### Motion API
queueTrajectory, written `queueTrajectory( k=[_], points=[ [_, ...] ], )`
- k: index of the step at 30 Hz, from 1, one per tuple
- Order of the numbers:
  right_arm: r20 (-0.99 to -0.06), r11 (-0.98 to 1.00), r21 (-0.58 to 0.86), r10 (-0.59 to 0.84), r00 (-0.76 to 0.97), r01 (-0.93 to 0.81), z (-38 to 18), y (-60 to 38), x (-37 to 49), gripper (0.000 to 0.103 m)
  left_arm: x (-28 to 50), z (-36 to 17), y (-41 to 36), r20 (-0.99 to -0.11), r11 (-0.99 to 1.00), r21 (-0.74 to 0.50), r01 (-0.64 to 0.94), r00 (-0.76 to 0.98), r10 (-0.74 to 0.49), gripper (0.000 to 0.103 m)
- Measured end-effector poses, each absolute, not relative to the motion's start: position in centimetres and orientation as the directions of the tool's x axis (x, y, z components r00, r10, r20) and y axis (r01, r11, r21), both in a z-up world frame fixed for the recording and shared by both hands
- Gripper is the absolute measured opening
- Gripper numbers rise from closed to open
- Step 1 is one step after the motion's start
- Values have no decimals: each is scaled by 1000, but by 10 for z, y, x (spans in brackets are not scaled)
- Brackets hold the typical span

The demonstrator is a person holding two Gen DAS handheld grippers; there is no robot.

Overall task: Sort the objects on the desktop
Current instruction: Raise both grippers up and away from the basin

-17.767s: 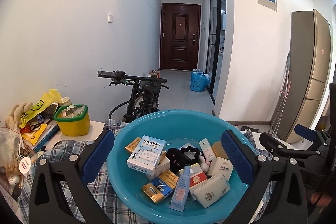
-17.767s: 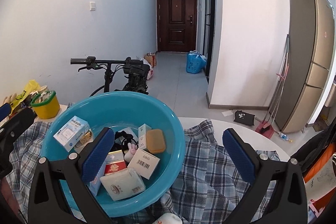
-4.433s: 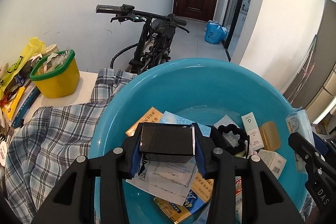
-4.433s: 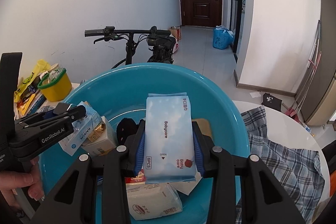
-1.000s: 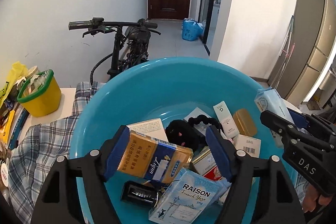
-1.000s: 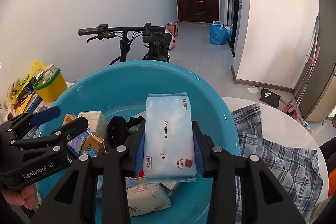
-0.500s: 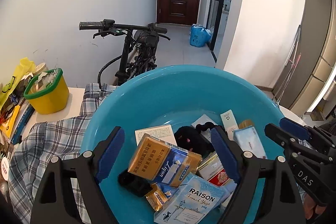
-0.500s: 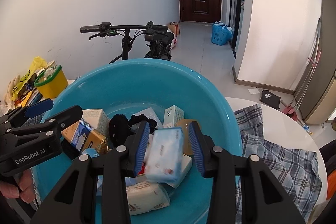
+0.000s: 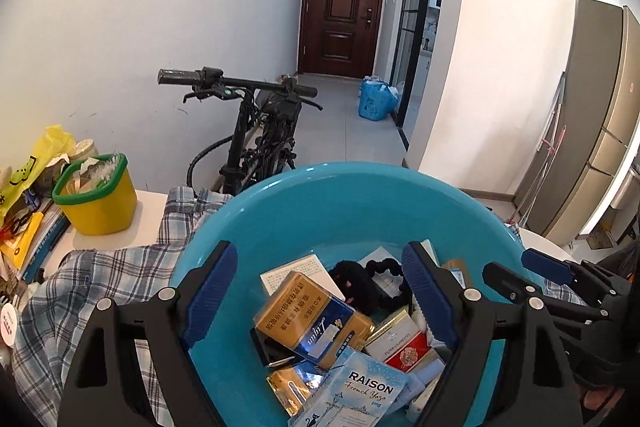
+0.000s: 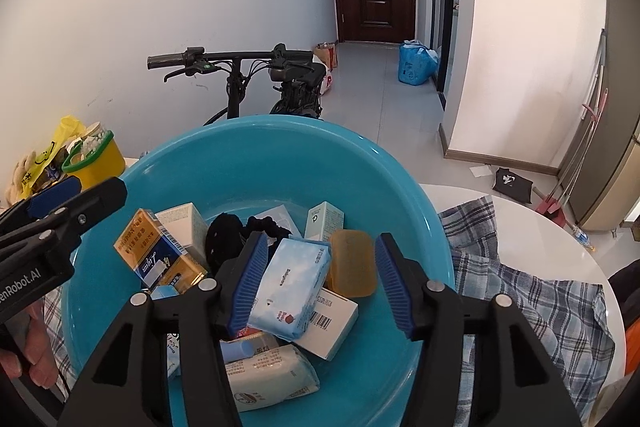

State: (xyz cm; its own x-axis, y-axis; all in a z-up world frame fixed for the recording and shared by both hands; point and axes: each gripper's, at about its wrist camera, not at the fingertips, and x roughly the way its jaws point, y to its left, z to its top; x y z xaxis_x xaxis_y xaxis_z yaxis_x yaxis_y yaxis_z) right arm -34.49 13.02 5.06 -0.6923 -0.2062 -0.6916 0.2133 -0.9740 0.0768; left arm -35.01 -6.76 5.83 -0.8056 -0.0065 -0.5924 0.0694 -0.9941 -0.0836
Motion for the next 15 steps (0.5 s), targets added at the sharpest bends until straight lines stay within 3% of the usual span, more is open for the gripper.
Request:
queueTrajectory(
  k=[3, 6, 8, 13, 15],
  points=[
    [-687, -978, 80, -195, -700, 194, 52, 133, -345, 69, -337, 72, -71, -490, -991, -110, 75, -872, -11, 87],
    [-675, -985, 63, -162, -720, 162, 56, 139, -345, 74, -324, 86, -76, -400, -988, -135, 73, -917, -13, 103],
    [-665, -988, 57, -147, -732, 146, 59, 142, -345, 78, -318, 92, -79, -350, -986, -146, 76, -937, -20, 103],
    [-595, -976, 121, -218, -774, 182, 70, 152, -340, 97, -321, 95, -83, -356, -984, -167, 62, -935, 2, 103],
    [-540, -973, 142, -230, -809, 182, 79, 157, -333, 99, -321, 95, -83, -361, -984, -166, 62, -932, 3, 103]
  ],
)
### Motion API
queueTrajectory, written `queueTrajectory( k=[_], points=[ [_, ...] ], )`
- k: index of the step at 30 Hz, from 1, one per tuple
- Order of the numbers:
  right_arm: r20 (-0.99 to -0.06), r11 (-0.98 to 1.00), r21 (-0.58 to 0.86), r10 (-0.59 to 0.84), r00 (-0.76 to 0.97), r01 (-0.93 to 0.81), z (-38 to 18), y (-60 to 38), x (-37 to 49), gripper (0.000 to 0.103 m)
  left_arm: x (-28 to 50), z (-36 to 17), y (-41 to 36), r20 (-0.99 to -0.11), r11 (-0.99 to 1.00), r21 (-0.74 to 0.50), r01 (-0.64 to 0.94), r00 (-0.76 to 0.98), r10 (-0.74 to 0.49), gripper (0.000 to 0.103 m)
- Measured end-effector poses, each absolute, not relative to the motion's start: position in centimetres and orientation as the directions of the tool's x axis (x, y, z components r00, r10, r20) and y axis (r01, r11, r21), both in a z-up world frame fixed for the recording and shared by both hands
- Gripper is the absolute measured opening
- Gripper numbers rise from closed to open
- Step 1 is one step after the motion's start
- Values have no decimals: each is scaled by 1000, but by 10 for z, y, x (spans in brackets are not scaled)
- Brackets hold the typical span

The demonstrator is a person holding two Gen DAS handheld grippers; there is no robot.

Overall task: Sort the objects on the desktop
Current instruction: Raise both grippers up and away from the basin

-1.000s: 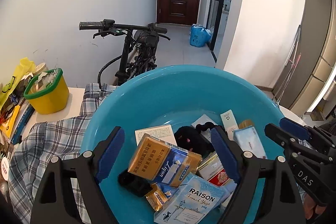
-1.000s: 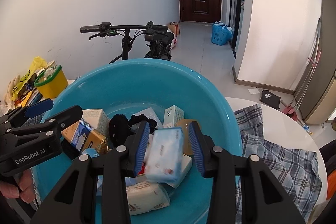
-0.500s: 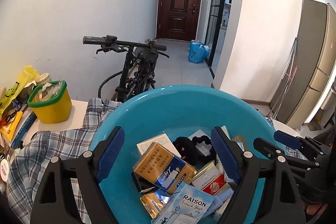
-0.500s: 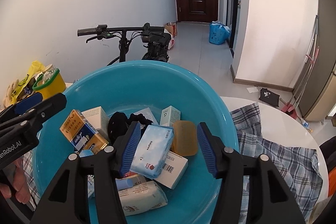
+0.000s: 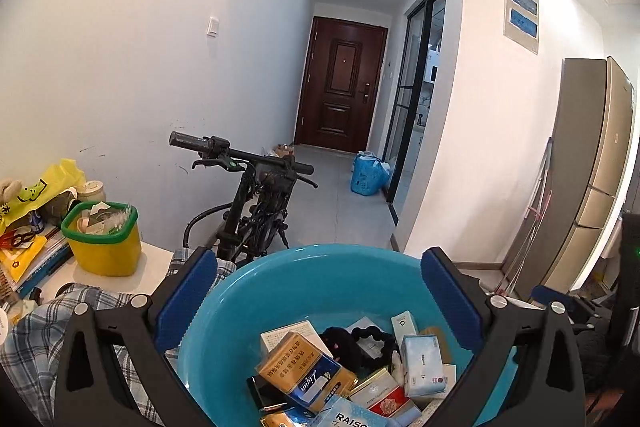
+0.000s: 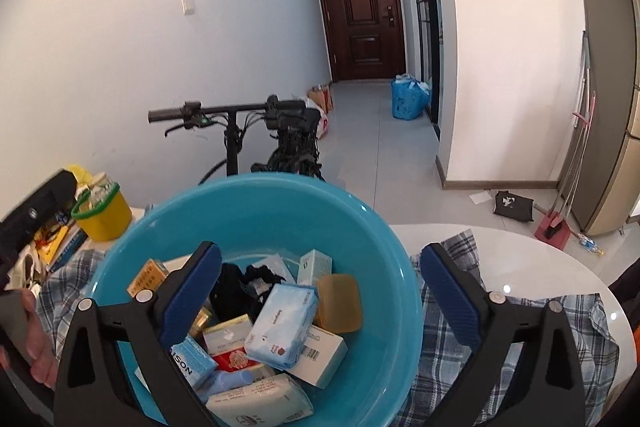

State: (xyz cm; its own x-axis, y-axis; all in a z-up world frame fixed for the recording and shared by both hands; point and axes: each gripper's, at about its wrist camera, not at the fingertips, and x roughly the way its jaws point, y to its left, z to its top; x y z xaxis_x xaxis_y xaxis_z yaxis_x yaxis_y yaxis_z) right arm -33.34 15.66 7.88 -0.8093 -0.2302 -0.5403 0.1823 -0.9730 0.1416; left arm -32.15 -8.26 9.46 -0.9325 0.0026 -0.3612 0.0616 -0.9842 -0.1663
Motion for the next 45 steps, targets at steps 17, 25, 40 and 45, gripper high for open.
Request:
queueTrajectory(
  k=[17, 25, 40, 45],
  points=[
    [-489, -981, 101, -194, -850, 166, 98, 162, -326, 99, -321, 92, -71, -366, -994, -96, 57, -931, -18, 103],
    [-491, -984, 38, -168, -855, 172, 98, 155, -322, 99, -316, 97, -71, -340, -994, -100, 40, -940, -4, 103],
    [-425, -985, -15, -150, -893, 172, 116, 144, -299, 99, -313, 94, -70, -351, -989, -146, 29, -936, 25, 103],
    [-420, -983, 36, -179, -890, 180, 120, 144, -296, 99, -300, 106, -62, -325, -995, -98, 19, -946, 14, 103]
  ],
)
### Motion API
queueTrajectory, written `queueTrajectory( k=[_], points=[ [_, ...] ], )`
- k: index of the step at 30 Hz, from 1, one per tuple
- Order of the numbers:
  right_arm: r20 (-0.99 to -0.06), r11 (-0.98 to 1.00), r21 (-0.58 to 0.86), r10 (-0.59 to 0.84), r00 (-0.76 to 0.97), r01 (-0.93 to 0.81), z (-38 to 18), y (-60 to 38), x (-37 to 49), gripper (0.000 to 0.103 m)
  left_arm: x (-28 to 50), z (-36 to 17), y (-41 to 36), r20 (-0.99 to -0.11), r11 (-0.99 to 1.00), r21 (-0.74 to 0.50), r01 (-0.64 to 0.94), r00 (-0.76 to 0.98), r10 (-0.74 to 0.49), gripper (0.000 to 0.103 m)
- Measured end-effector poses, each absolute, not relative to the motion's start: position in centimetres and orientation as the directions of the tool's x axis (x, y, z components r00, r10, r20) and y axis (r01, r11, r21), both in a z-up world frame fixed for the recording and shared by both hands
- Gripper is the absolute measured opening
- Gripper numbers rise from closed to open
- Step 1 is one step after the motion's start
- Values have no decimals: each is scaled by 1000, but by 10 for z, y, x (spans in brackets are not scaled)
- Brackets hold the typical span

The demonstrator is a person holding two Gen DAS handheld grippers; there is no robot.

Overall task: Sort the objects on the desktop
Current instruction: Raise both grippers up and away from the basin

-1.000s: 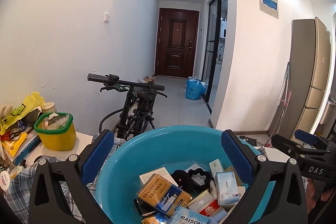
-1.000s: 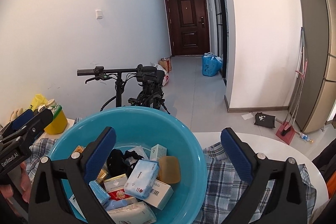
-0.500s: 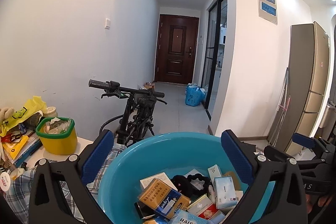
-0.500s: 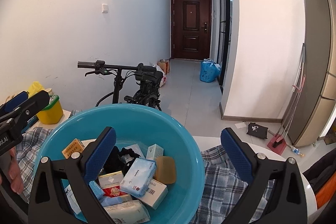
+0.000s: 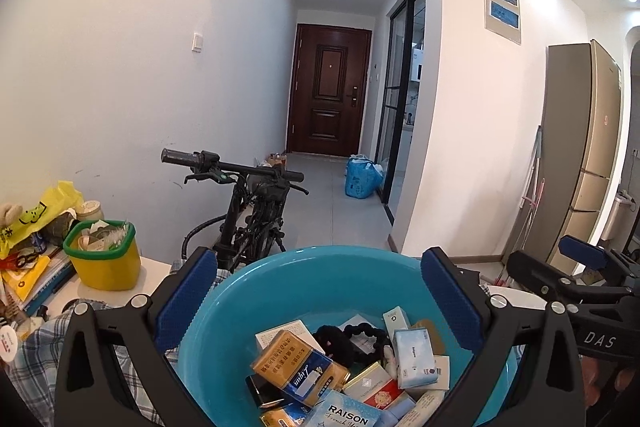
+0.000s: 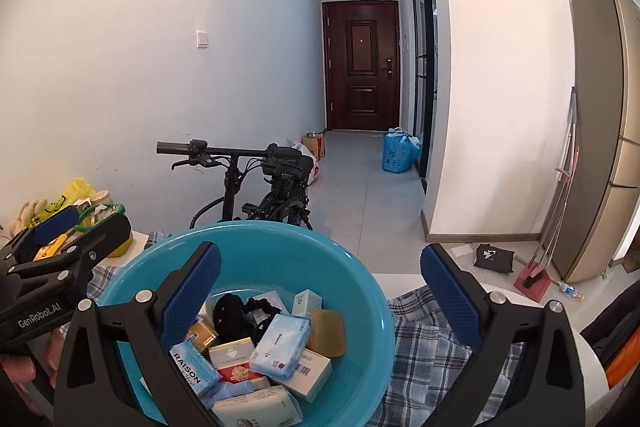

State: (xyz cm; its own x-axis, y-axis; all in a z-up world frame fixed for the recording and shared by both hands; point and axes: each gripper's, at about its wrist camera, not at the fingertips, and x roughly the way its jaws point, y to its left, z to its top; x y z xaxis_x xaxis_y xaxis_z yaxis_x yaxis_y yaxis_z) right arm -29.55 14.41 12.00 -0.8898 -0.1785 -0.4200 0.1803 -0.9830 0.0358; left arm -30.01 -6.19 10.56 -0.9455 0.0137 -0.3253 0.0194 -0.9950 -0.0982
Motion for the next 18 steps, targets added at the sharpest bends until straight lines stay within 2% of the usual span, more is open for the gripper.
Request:
queueTrajectory(
  k=[11, 18],
  points=[
    [-424, -984, 2, -162, -891, 178, 129, 138, -261, 99, -248, 132, -50, -276, -999, -47, 4, -961, 10, 103],
    [-409, -983, 3, -167, -897, 182, 143, 135, -231, 99, -211, 144, -56, -273, -998, -57, 8, -962, 8, 103]
  ],
)
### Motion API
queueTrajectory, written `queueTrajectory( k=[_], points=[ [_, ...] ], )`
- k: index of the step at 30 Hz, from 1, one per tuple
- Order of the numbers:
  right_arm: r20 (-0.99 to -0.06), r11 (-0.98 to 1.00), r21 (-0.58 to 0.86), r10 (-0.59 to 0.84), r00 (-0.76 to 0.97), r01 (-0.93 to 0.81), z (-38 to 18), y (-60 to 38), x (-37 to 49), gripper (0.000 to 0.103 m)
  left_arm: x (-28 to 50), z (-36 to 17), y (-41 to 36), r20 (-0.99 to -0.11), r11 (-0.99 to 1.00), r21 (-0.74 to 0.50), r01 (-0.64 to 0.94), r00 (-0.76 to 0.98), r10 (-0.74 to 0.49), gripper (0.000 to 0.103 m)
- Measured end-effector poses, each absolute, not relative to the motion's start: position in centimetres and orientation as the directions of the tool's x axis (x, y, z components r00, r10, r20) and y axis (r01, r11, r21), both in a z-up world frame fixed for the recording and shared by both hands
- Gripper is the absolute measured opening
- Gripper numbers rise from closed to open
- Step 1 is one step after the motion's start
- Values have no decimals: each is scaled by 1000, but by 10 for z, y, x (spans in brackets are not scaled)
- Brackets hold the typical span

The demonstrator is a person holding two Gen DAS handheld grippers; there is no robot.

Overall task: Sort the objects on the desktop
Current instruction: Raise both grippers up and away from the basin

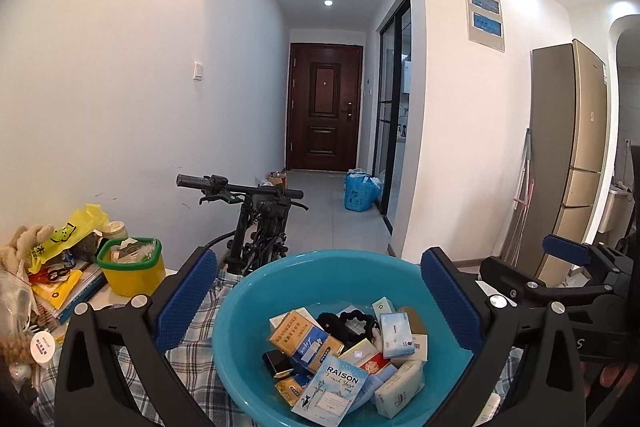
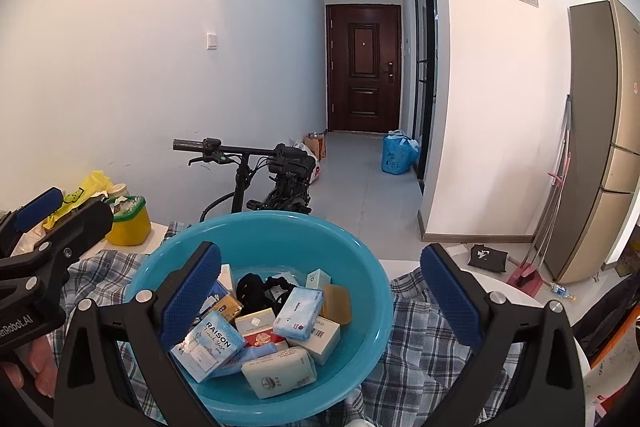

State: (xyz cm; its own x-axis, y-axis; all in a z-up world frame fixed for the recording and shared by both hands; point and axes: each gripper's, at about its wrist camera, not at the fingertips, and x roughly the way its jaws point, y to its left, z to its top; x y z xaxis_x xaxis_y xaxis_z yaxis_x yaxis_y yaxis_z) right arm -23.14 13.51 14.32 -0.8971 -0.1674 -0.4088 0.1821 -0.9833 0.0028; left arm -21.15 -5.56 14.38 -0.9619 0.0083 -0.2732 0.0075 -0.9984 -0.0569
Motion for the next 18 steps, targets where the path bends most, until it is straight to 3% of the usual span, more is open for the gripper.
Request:
queueTrajectory(
  k=[9, 18],
  points=[
    [-397, -983, 5, -172, -902, 186, 151, 129, -185, 99, -167, 149, -53, -294, -1000, -27, 0, -956, 8, 103],
    [-393, -985, -18, -149, -908, 170, 160, 130, -143, 99, -115, 160, -49, -251, -998, -48, -34, -967, 45, 103]
  ],
)
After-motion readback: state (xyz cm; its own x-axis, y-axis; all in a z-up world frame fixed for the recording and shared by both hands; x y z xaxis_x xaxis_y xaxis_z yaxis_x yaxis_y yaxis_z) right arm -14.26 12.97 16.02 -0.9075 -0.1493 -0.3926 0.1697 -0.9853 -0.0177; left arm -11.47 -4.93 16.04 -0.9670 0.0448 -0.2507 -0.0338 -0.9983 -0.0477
